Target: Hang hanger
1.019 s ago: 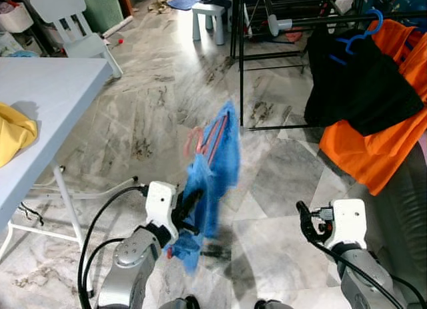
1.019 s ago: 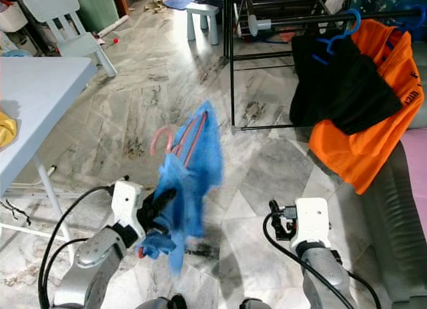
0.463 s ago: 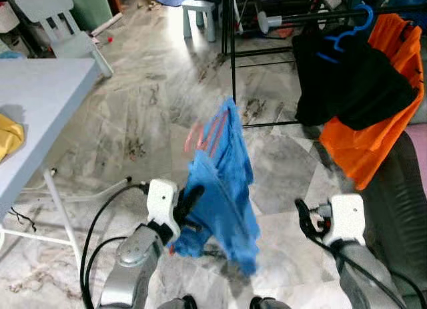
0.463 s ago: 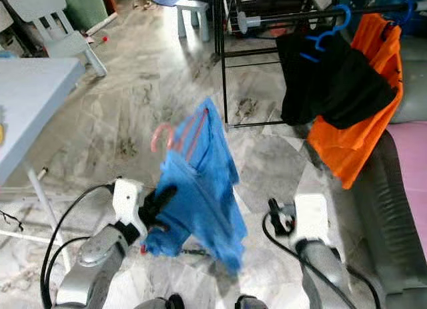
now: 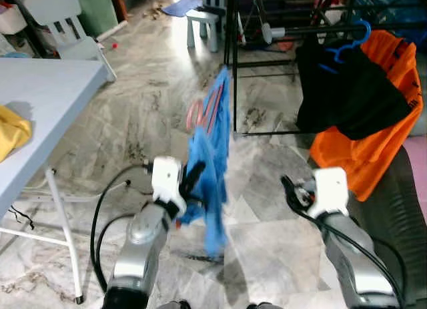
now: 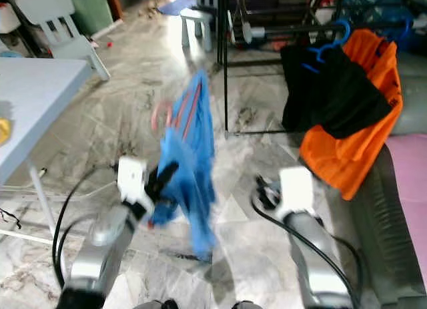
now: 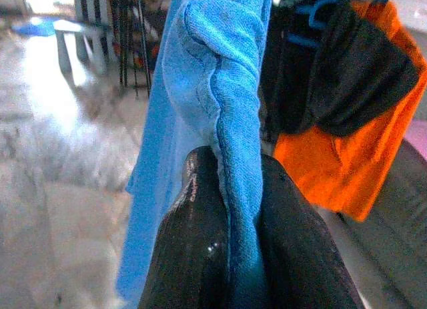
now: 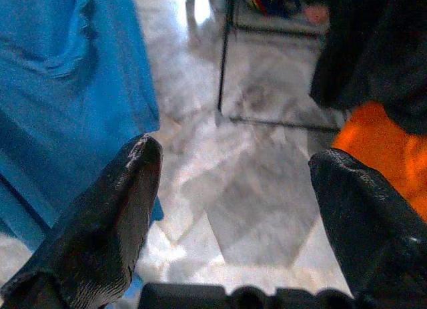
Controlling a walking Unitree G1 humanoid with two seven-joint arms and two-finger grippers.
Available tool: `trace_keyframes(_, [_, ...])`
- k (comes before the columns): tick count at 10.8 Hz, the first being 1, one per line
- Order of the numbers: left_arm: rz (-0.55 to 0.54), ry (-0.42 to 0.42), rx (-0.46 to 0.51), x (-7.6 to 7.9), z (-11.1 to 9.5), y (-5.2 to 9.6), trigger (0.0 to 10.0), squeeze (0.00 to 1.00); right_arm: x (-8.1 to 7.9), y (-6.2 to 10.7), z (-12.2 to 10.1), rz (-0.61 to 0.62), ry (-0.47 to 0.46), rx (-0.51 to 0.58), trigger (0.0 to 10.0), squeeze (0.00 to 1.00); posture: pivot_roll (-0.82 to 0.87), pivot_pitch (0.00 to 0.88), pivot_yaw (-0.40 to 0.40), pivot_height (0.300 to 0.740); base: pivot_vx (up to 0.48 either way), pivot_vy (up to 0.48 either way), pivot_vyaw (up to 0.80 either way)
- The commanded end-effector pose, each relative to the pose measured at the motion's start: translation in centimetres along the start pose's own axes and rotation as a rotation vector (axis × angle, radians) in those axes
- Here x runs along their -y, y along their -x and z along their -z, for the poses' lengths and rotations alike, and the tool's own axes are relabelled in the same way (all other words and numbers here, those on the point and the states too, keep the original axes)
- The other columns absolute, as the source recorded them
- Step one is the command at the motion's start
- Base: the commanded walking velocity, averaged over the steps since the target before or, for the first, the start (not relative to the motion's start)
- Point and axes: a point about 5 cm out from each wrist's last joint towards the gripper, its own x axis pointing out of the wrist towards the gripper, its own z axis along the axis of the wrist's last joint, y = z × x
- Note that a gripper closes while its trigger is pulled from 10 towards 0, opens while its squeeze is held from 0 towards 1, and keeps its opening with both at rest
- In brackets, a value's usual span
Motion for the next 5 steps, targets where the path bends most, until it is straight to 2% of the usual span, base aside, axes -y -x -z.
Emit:
trace_keyframes(1, [-0.014,-0.003,0.038,-0.3,-0.6,-0.1,10.0,0.00,-0.2,-0.1,0.2,-0.005,0.006,-0.007,10.0,0.00,-0.11,0.042,0.040,0.740,0.000,0.000,0.00])
trace_keyframes(2, [0.010,0.015,0.055,-0.1,-1.0,-0.7,10.0,0.00,-0.2,-0.3,0.1,0.004,0.006,0.003,10.0,0.00,-0.11,0.053,0.060,0.740,0.000,0.000,0.00])
trace_keyframes(5, [0.062,0.014,0.045,0.4,-0.7,-1.0,10.0,0.00,-0.8,0.1,1.2,0.013,-0.019,-0.017,10.0,0.00,-0.13,0.052,0.081,0.740,0.000,0.000,0.00])
